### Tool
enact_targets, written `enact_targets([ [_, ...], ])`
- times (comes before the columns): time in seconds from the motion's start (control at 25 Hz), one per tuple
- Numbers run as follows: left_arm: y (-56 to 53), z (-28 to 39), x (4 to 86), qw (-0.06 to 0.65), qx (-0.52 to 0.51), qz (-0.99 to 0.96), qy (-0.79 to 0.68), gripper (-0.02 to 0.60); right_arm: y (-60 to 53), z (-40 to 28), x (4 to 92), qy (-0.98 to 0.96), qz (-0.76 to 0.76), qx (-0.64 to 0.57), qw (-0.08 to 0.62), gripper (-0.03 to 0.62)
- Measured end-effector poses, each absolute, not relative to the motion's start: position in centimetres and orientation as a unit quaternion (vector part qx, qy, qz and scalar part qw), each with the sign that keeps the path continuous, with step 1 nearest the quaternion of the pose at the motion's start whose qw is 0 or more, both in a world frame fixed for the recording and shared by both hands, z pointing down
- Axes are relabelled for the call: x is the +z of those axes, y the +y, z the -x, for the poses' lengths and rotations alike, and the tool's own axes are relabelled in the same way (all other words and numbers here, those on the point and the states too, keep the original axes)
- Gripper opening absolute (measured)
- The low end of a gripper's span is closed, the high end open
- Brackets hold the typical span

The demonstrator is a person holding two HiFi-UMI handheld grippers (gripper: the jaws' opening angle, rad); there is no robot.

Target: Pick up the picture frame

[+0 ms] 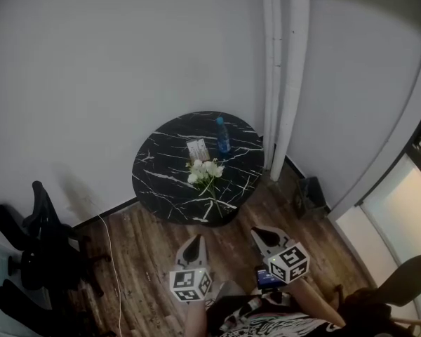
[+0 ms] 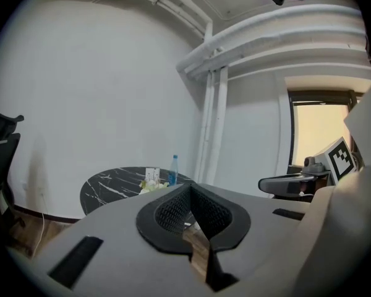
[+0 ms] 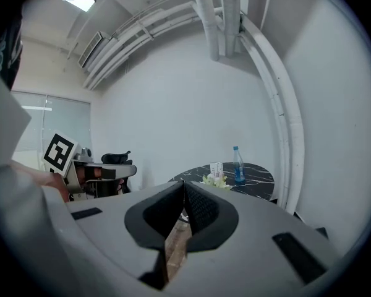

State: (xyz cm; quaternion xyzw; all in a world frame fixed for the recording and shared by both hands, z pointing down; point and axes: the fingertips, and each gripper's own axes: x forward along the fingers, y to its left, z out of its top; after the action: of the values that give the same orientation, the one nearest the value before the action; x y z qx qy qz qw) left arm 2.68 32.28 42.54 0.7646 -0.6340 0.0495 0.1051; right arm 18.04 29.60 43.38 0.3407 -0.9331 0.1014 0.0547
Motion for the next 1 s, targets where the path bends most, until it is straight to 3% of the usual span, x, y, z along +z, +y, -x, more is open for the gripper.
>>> enact_targets([
  [0.48,27.2,-0.3,43.4,0.113,0.035,-0.745,-0.656,0.014,24.4,-16.4,45.7,-0.934,-0.329,0.124,0.069,0.017],
  [1.0,9.4,6.6,43.7,0.133,0.036,-0.758,-0.638,0.014,7.7,-10.1,45.8,-0.920,-0.355,0.148,0.079,0.018],
])
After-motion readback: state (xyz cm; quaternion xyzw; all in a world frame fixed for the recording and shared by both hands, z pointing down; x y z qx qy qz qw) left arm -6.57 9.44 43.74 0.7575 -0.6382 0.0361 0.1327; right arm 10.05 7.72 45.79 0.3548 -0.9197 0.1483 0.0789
